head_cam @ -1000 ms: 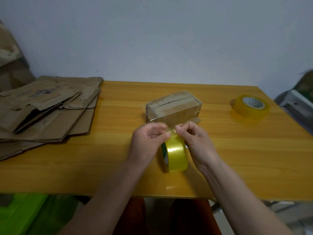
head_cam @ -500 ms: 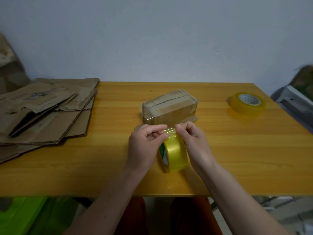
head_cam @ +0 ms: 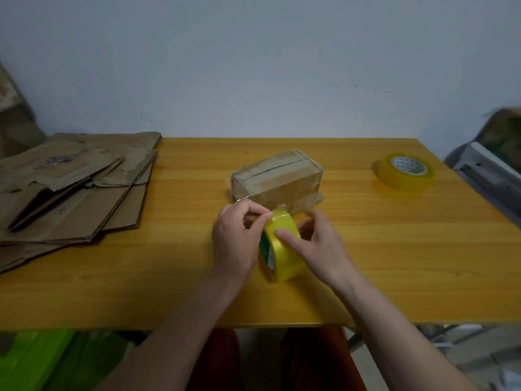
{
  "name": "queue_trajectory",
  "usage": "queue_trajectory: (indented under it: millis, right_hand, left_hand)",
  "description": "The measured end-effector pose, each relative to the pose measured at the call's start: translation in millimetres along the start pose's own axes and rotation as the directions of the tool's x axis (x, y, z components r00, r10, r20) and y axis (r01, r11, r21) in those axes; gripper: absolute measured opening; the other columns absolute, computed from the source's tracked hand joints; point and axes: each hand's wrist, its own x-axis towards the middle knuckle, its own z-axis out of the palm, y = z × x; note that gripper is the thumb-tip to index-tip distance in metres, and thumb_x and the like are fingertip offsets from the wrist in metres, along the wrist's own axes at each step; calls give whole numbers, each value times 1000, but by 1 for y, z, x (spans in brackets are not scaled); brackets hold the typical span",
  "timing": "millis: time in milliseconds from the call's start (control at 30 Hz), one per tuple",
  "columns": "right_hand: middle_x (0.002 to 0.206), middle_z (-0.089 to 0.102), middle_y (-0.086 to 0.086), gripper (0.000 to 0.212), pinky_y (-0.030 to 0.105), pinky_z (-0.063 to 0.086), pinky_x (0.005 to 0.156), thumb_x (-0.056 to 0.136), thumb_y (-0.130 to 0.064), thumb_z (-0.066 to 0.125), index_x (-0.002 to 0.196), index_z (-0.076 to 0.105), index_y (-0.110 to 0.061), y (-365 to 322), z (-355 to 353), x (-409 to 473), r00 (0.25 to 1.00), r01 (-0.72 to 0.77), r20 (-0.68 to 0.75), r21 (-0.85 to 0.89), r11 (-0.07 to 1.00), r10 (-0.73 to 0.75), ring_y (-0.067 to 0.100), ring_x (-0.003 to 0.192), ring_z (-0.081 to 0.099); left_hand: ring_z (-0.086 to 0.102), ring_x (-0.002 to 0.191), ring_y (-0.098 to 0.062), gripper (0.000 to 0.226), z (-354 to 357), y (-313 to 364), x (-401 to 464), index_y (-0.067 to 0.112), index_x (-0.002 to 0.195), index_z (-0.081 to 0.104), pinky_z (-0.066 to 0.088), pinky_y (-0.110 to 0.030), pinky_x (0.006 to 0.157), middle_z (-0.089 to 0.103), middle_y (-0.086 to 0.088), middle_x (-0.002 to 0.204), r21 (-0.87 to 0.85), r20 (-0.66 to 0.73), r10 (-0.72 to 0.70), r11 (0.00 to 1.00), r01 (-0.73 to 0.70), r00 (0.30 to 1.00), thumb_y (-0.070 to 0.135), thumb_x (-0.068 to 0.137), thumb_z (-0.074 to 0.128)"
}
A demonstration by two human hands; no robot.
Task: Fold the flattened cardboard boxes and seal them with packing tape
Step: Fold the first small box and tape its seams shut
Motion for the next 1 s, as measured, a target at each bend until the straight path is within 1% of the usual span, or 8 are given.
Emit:
queue_trajectory:
  millis: [33,133,267,433,600,700,833,1000]
  right_hand:
    - [86,62,-6,53,42,50,74,77,-42,75,113,60,-5,2,-4,1,998,-10,57,-3,1000,10,11,79,58]
    - [65,50,3,44,38,38,59,73,-34,81,78,55,2,9,-15,-2,991,1,134,138,990,-20,16,60,45]
    - [70,53,5,35,32,40,57,76,-32,78,80,52,-8,7,-38,-4,993,112,-24,-68,991,-114,14,63,48]
    - [96,57,-3,28,30,37,66,87,-36,66,101,49,-19,18,-64,-1,992,-20,-106,-660,751,-67,20,90,56]
    - [98,60,0,21,28,32,64,87,-34,64,95,51,-20,40,-61,3,996,-82,-76,-772,631,37,22,97,58]
    - [120,55,3,39,28,38,79,89,-38,63,120,52,-18,39,-56,7,993,-31,-93,-816,578,-77,22,113,49]
    - [140,45,-5,53,29,38,106,94,-43,51,142,40,-20,3,-28,23,948,266,-116,-231,936,-298,9,128,42]
    - [141,47,-4,49,32,28,115,101,-46,32,136,50,-18,-32,22,60,980,194,-28,345,918,-197,9,132,40]
  left_hand:
    - [57,75,-14,12,1,-2,1,22,77,67,53,-36,69,60,13,76,-19,4,-5,1000,5,1000,15,81,75]
    - [51,73,-14,19,3,1,6,25,83,59,48,-34,67,54,14,76,-58,13,1,998,0,1000,22,78,77]
    - [48,103,-12,39,-6,7,33,24,109,57,41,-24,87,53,11,105,52,-20,58,997,-57,998,52,82,58]
    - [32,136,-19,38,-9,-7,91,25,134,51,26,-38,111,43,3,144,398,280,-39,914,-80,959,39,101,39]
    - [42,132,-24,43,-11,-28,109,30,138,50,36,-42,106,48,3,145,520,505,-220,850,-91,835,45,103,30]
    - [51,119,-24,41,-21,-29,96,31,130,56,43,-40,93,57,2,130,531,484,-194,840,-111,853,45,102,30]
    - [56,85,-19,29,-38,-19,74,29,101,62,44,-35,68,60,6,92,538,488,-87,813,-221,868,41,102,36]
    - [53,66,-19,34,-58,-17,60,10,81,67,39,-34,57,60,-2,71,478,505,-5,834,-275,863,28,101,45]
